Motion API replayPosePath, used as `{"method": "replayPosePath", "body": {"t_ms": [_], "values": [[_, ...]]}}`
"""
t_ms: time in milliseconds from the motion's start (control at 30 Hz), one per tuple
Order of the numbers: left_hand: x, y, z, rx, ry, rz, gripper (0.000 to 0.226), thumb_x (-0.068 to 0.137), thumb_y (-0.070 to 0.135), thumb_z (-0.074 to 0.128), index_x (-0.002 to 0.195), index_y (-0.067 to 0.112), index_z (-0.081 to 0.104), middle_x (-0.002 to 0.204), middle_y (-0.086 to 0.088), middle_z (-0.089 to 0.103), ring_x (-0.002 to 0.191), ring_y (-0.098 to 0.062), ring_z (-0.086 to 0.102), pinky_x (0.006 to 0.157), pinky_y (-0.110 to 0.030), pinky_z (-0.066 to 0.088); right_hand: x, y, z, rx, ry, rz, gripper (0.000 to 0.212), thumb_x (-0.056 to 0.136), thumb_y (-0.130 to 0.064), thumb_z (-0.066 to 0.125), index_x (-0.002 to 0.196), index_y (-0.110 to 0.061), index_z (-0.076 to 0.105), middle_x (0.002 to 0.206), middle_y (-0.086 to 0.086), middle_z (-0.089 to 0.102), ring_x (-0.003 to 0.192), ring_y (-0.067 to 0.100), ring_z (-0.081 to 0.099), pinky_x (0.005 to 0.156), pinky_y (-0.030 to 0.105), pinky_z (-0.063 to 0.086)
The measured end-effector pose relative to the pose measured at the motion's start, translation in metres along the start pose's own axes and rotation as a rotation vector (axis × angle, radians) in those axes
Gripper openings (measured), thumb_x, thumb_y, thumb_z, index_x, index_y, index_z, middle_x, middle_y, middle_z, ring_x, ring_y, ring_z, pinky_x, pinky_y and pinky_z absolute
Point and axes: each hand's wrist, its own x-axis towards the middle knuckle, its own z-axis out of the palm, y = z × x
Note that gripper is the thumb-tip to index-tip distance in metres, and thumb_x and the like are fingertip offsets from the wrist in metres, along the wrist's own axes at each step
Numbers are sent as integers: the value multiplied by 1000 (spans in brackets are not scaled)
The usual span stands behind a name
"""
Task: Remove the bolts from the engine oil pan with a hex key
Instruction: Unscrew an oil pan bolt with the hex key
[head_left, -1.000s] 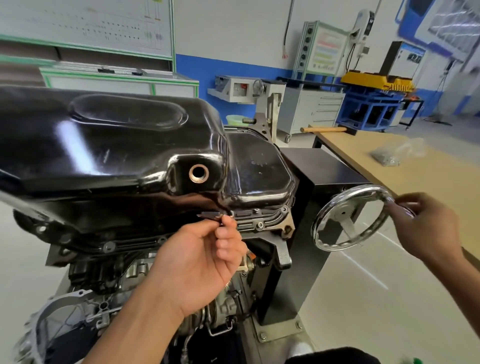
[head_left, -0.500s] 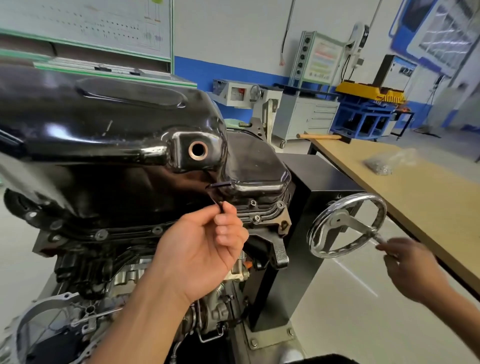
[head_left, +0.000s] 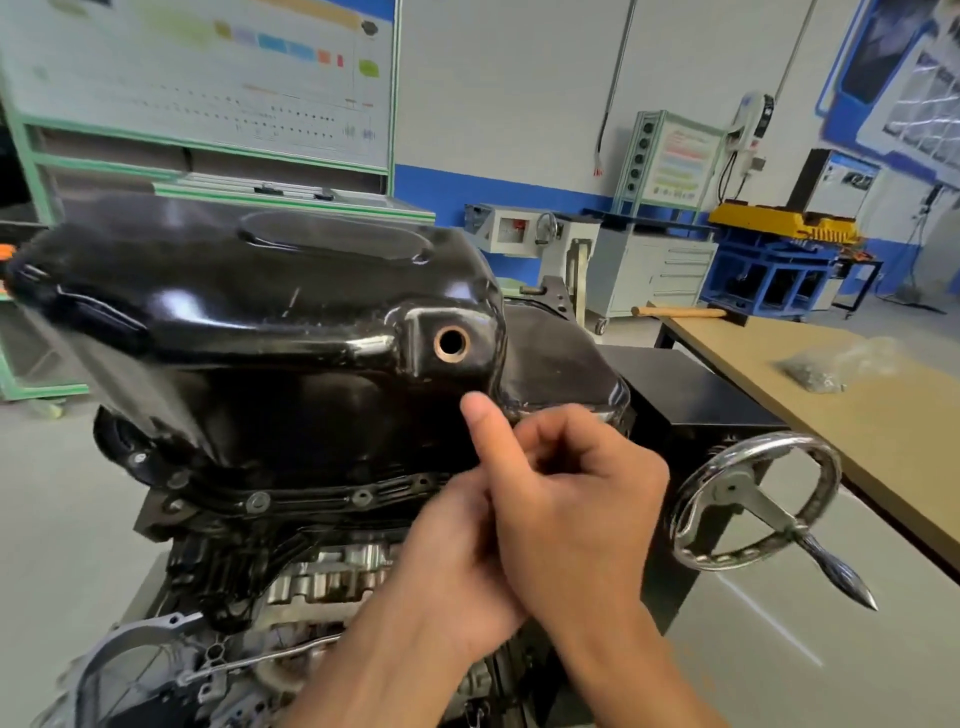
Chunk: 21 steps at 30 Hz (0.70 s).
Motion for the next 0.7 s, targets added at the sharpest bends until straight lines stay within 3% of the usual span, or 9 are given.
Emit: {"method": "replayPosePath", "body": {"t_ms": [67,133,200,267,300,400,467,600,700], "values": [[7,-1,-3,-49,62,12,25,69,18,61,86,5,76,100,-9,67,87,-23,67,73,-30,56,9,2,-2,-11,19,69,54,81,-32,80,48,-17,40,45,3,46,40,7,46,45,25,41],[12,-1,-3,-109,98,29,25,78,16,61,103,13,62,111,-5,43,102,-20,43,85,-26,38,13,2,-6,28,15,154,59,84,-33,77,51,-10,34,41,10,42,40,30,54,43,41,45],[14,-5,-5,-163,97,42,10,91,15,56,99,11,61,97,-4,45,88,-16,42,78,-23,33,13,2,-10,75,41,243,60,84,-39,75,55,-6,34,43,18,40,40,42,51,38,48,42],[16,-6,-6,-172,129,53,18,97,17,52,84,9,62,68,2,44,60,-9,41,62,-18,33,13,2,-14,77,48,292,61,84,-42,74,56,-6,34,43,17,38,37,40,48,35,48,41],[16,-7,-7,-181,129,71,17,98,17,52,86,9,62,69,2,44,61,-9,41,64,-18,33,14,3,-16,59,23,304,59,84,-43,73,57,-6,36,42,14,40,38,39,50,35,47,43],[15,-6,-7,-182,133,68,20,97,17,50,115,12,57,112,-4,39,104,-17,31,91,-27,25,18,1,-22,-50,-138,321,50,89,-49,63,62,-9,52,45,8,57,43,30,60,45,47,53],[14,-6,-9,-172,126,62,25,94,16,52,118,12,57,116,-3,33,108,-15,24,93,-29,22,22,-3,-24,-133,-222,321,49,92,-54,54,63,-15,56,50,5,62,47,24,64,49,45,56],[7,-2,-12,-49,100,70,22,72,15,61,89,7,72,99,-4,62,97,-21,55,91,-29,38,21,-15,-16,-295,-303,208,39,95,-54,36,72,-25,49,59,-5,58,53,9,57,46,20,42],[2,0,-13,38,46,108,22,63,19,60,71,9,78,79,-9,72,70,-22,69,69,-32,52,23,-20,-10,-343,-348,166,39,100,-49,35,72,-23,43,60,-7,53,54,9,51,47,25,28]]}}
